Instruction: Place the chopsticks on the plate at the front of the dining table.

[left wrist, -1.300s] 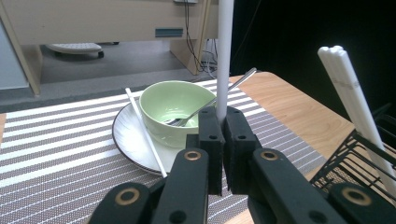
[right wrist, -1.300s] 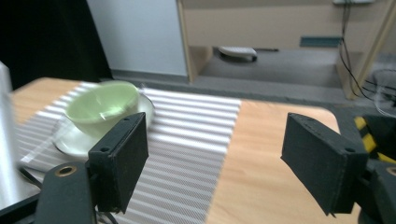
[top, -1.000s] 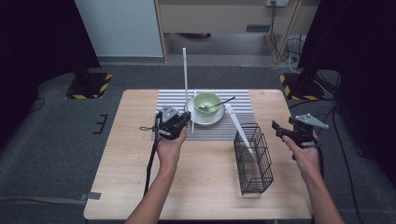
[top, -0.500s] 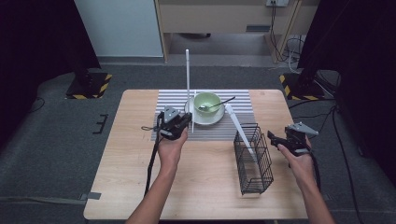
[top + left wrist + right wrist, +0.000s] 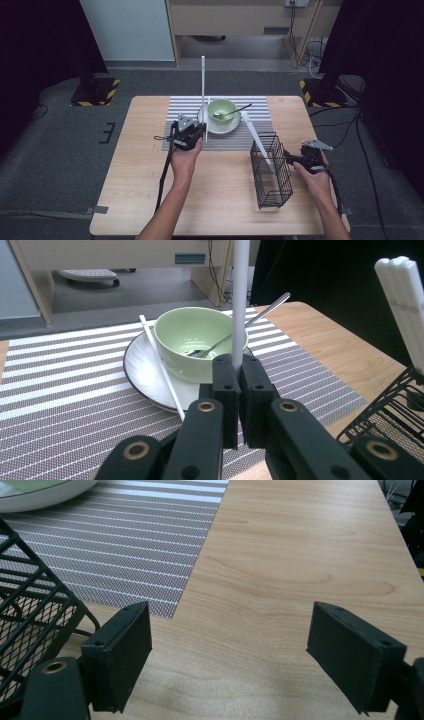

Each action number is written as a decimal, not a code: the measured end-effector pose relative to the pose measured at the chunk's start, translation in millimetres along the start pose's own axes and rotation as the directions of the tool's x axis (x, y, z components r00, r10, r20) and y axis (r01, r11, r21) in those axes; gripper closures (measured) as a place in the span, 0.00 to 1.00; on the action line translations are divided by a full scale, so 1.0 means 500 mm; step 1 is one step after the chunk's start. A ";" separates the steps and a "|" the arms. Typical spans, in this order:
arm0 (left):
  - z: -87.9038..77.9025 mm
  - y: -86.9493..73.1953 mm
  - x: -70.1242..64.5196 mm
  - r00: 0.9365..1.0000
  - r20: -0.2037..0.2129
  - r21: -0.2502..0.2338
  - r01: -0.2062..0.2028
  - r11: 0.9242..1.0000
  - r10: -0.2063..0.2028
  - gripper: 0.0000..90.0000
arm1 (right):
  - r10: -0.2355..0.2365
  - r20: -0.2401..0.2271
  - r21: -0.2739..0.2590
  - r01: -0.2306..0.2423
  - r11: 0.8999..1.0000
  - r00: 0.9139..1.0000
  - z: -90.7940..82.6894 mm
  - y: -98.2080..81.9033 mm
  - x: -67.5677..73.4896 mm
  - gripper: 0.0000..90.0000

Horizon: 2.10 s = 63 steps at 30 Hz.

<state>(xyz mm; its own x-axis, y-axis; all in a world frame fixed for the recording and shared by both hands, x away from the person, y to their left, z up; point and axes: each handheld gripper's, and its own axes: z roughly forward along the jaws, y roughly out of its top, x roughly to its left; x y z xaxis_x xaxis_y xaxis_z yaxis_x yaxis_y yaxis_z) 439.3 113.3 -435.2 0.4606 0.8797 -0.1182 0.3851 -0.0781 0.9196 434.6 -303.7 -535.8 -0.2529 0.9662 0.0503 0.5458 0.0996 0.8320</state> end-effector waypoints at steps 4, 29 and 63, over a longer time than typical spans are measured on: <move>0.003 -0.004 0.000 1.000 -0.008 0.010 0.003 1.000 -0.003 0.96 | 0.004 0.003 0.017 -0.004 1.000 1.000 0.003 -0.008 -0.002 0.20; 0.055 -0.032 0.010 0.992 -0.125 0.105 0.045 0.993 -0.031 0.96 | -0.016 0.031 0.133 0.012 0.991 0.999 0.015 -0.023 0.001 0.19; 0.114 -0.071 0.047 0.980 -0.194 0.182 0.091 0.979 -0.055 0.96 | -0.025 0.041 0.140 0.019 0.990 0.999 0.002 -0.032 -0.004 0.16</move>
<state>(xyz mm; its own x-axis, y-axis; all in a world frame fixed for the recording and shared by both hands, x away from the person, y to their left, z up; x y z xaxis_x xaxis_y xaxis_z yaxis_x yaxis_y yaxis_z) 482.0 110.2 -491.9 0.2752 0.9569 -0.0933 0.5647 -0.0823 0.8212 427.3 -306.9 -549.9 -0.2334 0.9723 0.0070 0.6476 0.1501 0.7471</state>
